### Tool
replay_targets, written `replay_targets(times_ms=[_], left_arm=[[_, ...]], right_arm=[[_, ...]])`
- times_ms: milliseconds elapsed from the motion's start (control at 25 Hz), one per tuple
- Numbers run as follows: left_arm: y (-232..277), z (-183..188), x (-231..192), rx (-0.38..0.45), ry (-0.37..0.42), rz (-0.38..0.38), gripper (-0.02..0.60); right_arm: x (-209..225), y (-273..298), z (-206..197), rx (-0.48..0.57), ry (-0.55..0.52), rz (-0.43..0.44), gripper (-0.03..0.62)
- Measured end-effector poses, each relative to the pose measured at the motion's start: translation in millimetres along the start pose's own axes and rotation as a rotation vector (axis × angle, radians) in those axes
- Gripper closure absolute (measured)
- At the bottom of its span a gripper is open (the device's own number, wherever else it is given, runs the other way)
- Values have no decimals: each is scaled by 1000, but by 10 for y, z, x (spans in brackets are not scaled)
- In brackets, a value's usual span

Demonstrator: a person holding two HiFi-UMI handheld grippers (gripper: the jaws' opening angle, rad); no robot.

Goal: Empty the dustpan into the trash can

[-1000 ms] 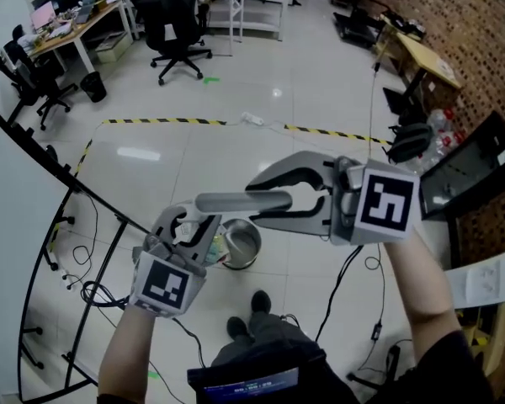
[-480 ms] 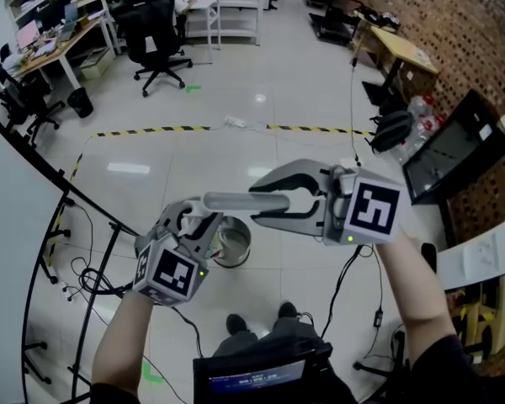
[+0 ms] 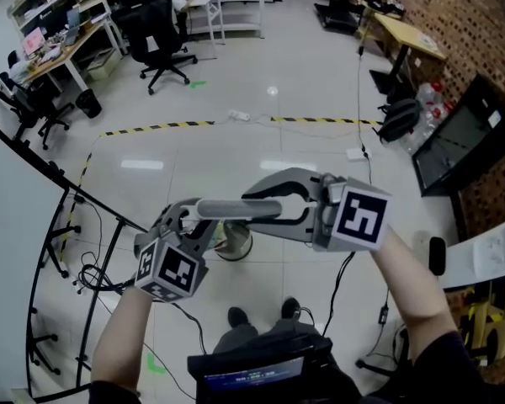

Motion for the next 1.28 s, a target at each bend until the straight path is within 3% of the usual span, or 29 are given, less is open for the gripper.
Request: replay_targets(times_ms=[320, 880, 1280], left_arm=[[123, 157, 158, -28, -23, -13, 534], [117, 114, 195, -67, 92, 1, 531], [127, 126, 247, -70, 127, -27, 529]], right_arm=[[-40, -207, 6, 77, 15, 11, 447], [-107, -210, -82, 20, -21, 7, 447], [-168, -255, -120, 25, 13, -12, 447]])
Point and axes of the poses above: the fingertips, and each gripper's own axes: y forward along the fingers, x to its right, z out of its top, the point moved 5 cm from there along -y, backward along the fingers, and after that the axes turned 2 degrees about -y, right-handed, at the moved point
